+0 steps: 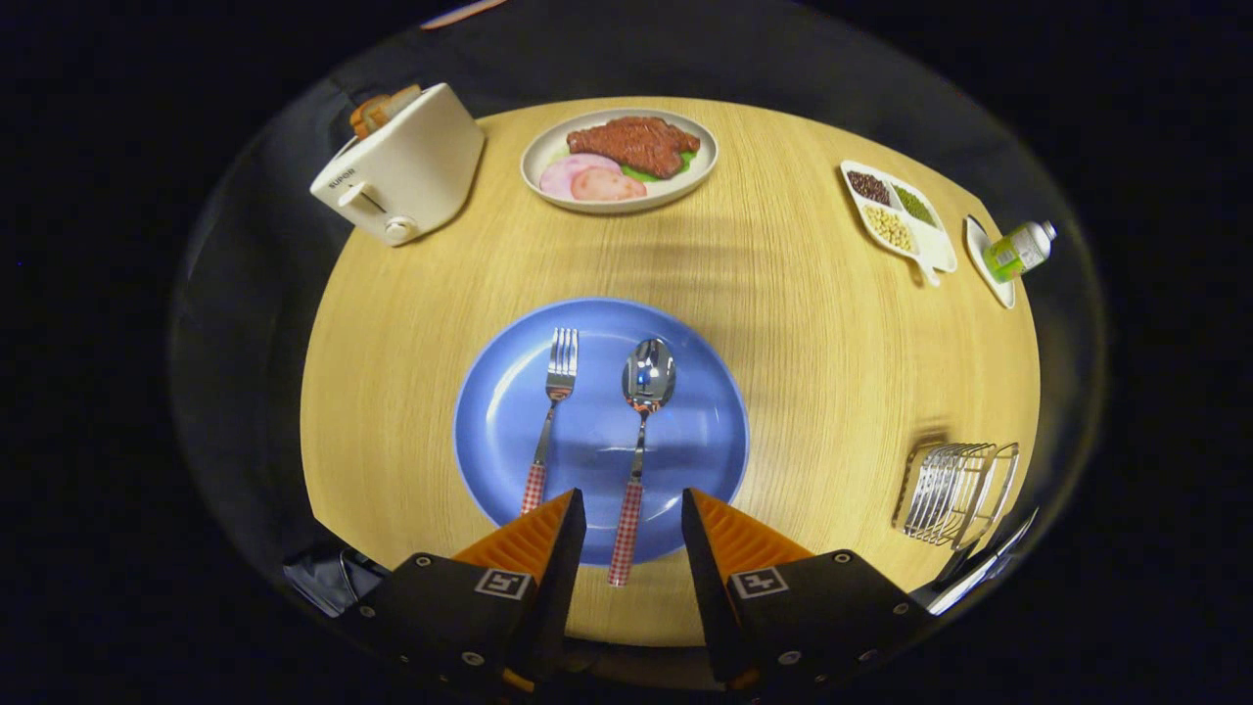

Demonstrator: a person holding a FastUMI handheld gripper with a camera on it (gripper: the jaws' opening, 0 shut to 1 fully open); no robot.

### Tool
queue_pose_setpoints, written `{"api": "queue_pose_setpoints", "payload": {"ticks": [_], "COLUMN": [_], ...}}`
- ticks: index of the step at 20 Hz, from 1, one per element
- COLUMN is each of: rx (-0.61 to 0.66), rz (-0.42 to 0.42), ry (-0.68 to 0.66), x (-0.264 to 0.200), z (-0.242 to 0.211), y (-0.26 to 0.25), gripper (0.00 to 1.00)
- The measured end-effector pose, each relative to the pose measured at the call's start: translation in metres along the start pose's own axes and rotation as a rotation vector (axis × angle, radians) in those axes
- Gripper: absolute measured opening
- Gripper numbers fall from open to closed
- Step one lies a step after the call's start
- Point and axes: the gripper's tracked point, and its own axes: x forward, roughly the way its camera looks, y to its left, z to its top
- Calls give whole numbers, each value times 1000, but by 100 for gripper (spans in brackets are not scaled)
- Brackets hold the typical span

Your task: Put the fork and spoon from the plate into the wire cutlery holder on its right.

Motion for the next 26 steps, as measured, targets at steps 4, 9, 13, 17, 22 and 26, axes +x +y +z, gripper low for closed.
{"api": "queue_pose_setpoints", "payload": {"ticks": [4,9,13,17,22,26], "rx": [26,59,67,82,66,64], "rz": [-17,-13,-39,-31,-12,-5], "ry": [79,111,96,83,24,-28], "x": [23,40,51,52,46,27], "z": [-7,-6,-3,-2,1,4], "y": [-2,5,1,0,-3,-10], "gripper": [46,26,15,7,4,3]}}
